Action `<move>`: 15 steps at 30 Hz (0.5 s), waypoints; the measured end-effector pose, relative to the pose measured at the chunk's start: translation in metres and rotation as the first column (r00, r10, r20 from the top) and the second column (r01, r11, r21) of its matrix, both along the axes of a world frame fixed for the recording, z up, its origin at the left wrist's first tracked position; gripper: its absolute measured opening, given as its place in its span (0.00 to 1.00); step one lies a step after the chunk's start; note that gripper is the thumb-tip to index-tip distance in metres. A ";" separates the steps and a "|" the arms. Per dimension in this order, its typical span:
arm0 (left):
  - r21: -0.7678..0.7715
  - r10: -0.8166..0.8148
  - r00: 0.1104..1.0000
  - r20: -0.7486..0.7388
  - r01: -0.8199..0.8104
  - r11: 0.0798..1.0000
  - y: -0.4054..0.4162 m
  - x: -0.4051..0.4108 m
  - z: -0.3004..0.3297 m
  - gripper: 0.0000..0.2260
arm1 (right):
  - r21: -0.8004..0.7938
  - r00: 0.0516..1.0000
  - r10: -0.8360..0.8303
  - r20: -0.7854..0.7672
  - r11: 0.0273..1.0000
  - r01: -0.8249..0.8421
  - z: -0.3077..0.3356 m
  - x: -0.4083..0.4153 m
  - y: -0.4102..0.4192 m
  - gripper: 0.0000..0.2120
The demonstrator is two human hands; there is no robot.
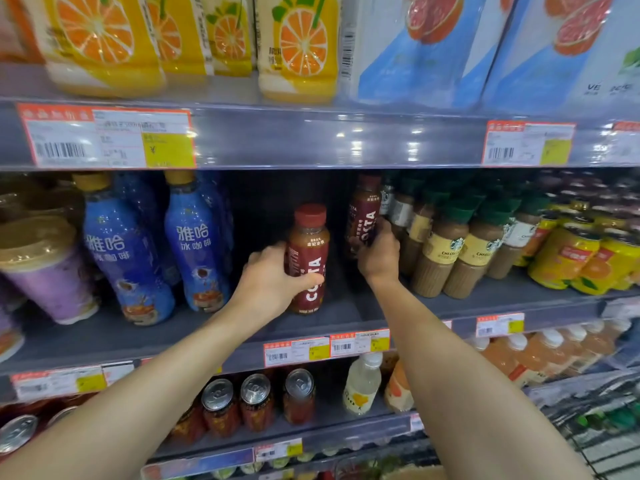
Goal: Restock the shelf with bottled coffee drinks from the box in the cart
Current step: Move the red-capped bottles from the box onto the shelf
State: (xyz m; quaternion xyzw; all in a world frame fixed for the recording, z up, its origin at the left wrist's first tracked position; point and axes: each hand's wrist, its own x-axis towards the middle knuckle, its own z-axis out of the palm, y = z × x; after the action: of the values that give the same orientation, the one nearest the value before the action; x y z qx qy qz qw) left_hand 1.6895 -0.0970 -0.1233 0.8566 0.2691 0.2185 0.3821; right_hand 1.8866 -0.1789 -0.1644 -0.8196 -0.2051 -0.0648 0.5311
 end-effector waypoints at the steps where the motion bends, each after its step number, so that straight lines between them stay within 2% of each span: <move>1: -0.005 -0.001 1.000 0.003 0.001 1.000 0.000 0.000 0.000 0.19 | 0.000 1.000 0.002 -0.007 1.000 -0.002 0.001 0.002 0.001 0.24; 10: -0.005 -0.005 1.000 -0.007 0.005 1.000 -0.001 -0.001 -0.001 0.24 | -0.022 0.999 0.011 -0.046 1.000 -0.012 -0.002 0.008 0.005 0.24; 15: -0.014 -0.010 1.000 0.005 0.010 1.000 -0.003 0.001 0.003 0.26 | -0.027 0.994 -0.002 -0.109 1.000 -0.001 -0.006 0.001 -0.004 0.30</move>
State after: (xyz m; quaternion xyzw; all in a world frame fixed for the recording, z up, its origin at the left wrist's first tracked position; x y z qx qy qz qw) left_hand 1.6902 -0.0996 -0.1208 0.8547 0.2657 0.2168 0.3897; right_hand 1.8878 -0.1834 -0.1704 -0.8291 -0.1765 -0.0171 0.5303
